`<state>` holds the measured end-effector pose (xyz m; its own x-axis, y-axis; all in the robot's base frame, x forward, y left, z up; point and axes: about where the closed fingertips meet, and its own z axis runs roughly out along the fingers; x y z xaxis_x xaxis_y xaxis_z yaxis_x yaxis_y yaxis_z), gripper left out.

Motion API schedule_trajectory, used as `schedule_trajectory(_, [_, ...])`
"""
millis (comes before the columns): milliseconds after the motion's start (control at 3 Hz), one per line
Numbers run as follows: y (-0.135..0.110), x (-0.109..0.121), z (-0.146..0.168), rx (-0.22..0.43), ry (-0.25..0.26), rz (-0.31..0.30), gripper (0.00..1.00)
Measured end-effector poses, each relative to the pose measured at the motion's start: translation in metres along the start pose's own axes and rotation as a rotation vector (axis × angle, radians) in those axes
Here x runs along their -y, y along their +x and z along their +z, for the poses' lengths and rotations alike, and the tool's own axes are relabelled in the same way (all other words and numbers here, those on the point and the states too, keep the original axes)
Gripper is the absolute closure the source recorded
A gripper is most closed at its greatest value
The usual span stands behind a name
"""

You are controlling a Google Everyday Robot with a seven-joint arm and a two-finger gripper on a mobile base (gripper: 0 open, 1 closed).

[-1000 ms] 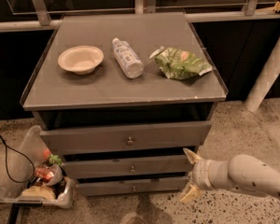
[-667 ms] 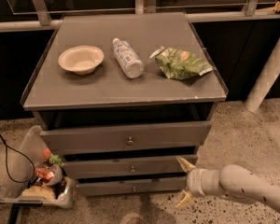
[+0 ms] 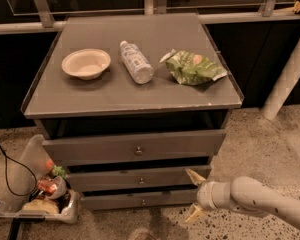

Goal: Open bottom drawer

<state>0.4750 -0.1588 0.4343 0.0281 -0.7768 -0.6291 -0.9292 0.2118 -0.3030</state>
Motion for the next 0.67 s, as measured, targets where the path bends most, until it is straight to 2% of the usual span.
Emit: schedule_trajectory(667, [0.061, -0.013, 0.064, -0.068, -0.040, -0.054, 0.00])
